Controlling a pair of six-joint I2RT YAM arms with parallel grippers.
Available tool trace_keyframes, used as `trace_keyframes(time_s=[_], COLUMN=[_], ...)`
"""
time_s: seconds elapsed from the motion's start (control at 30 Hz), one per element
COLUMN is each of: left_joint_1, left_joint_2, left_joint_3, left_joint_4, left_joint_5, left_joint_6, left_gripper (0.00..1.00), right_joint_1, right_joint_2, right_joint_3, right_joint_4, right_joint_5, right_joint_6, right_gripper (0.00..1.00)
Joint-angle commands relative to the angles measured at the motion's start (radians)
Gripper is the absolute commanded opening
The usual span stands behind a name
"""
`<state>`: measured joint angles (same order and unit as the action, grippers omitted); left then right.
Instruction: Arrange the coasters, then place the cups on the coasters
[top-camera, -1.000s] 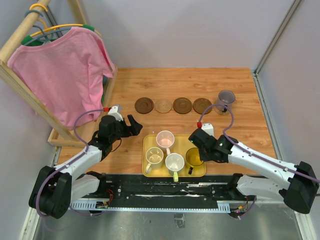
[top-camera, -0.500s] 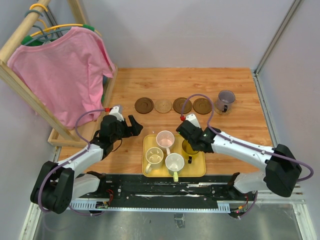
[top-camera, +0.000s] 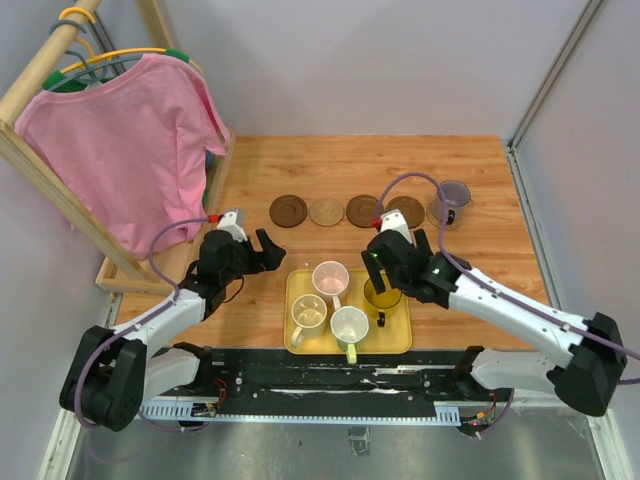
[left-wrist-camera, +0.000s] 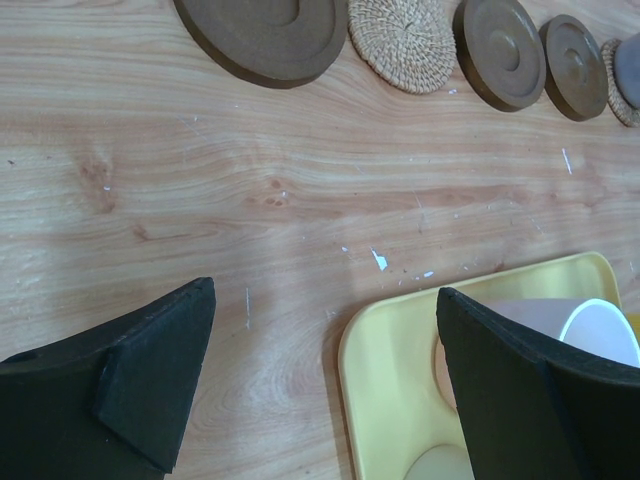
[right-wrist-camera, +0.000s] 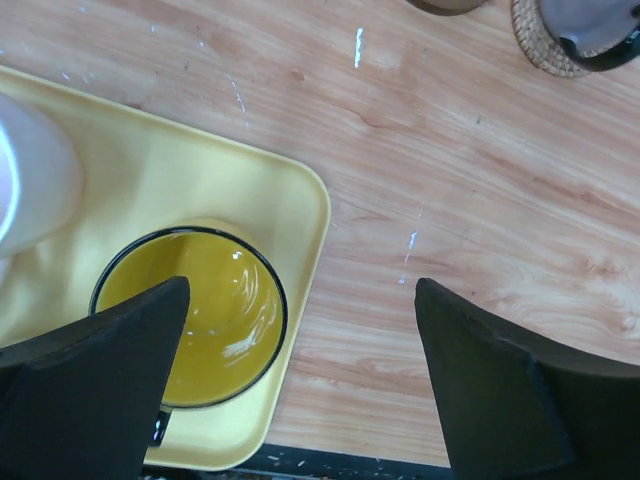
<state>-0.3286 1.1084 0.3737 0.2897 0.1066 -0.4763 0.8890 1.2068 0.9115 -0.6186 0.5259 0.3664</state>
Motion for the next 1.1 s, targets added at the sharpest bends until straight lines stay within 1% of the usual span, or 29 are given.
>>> trace_keyframes(time_s=[0.0,0.07,0.23,0.33,0.47,0.8,1.07], left_joint_1=[-0.006,-0.006,-0.006,-0.007,-0.007,-0.007,-0.007], left_joint_2=[-0.024,-0.024,-0.028,-0.026,-0.017,-0.011,0.002], left_joint_3=[-0.015,-0.016,-0.014,-0.012,-0.007,-0.014,-0.017], left_joint_4=[0.022,0.018,0.012,0.008,0.006,0.006,0.017], left_joint_5=[-0.003,-0.004,-0.005,-0.01,-0.008,-0.012,-0.008], left_joint_6=[0.002,0.002,0.004,0.005,0.007,0.008,0.007], left_gripper=[0.96,0.96,0.96,0.96,0.96,0.96,0.96], right_joint_1=[-0.012,-0.013,-0.013,-0.011,-0.012,-0.001,0.001], right_joint_2=[-0.128,-0.173,-0.257,-0.302,-0.331,-0.251,-0.167], right_joint_3=[0.006,-0.023,-0.118,-0.172,-0.214,-0.244,-0.258], right_joint_4=[-0.067,-0.074,-0.103,-0.072,-0.03,0.035,0.005], right_joint_5=[-0.035,-0.117,-0.263,-0.351,-0.418,-0.445,-0.363], right_joint_6=[0.063,0.083,0.155,0.173,0.177,0.19,0.231], right_gripper=[0.99,0.98,0.98,0.98,0.99,0.99,0.98])
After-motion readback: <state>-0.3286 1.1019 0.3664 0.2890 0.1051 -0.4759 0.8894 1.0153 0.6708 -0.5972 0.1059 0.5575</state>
